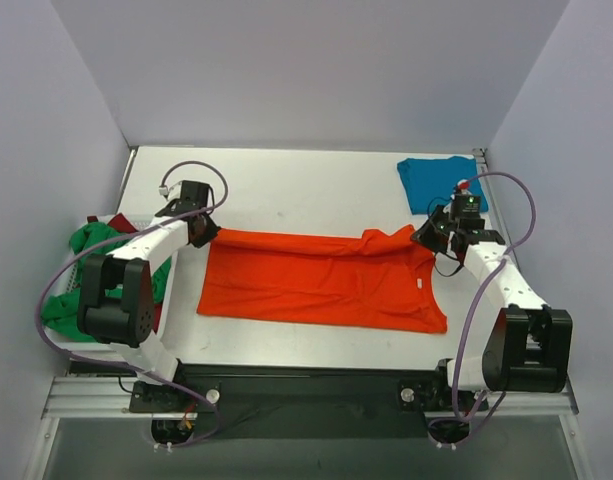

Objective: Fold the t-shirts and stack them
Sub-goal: Fold the other side of the tshirt into a rectangle

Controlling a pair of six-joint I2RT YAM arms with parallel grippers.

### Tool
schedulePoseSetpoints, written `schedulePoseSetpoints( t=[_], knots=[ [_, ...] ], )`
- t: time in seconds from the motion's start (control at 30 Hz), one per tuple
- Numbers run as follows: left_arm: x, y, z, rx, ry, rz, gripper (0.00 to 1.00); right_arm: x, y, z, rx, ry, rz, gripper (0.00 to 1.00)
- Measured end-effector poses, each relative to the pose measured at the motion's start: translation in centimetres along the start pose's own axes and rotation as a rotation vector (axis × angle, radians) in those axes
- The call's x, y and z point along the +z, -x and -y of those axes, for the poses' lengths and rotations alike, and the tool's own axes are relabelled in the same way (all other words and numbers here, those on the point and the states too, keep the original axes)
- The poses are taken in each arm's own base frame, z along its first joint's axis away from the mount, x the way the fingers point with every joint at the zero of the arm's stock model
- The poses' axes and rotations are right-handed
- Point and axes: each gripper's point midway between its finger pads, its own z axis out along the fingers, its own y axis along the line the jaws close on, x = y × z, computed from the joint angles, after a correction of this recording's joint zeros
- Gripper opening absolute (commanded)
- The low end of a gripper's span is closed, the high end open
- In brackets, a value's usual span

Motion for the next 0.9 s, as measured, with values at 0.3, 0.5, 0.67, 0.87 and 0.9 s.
schedulePoseSetpoints(
  t=[0.3,0.5,0.67,0.87,0.9],
  knots=[
    [-1.0,-0.5,-0.8,-0.012,-0.006,0.006,0.00,-0.3,-1.9,1.0,0.009,-0.017,-0.002,0.00],
    [-2.0,-0.9,-1.5,-0.019,-0.016,0.016,0.00,-1.2,-1.7,1.1,0.008,-0.018,0.032,0.00],
    [-2.4,-1.2,-1.9,-0.022,-0.019,0.019,0.00,-1.7,-2.2,1.4,0.014,-0.022,0.043,0.00],
    [-2.6,-2.0,-2.7,-0.021,-0.012,0.011,0.00,-2.2,-3.3,1.9,0.027,-0.023,0.042,0.00],
    [-2.6,-2.1,-2.9,-0.021,-0.010,0.010,0.00,-2.2,-3.4,2.0,0.027,-0.023,0.043,0.00]
  ],
)
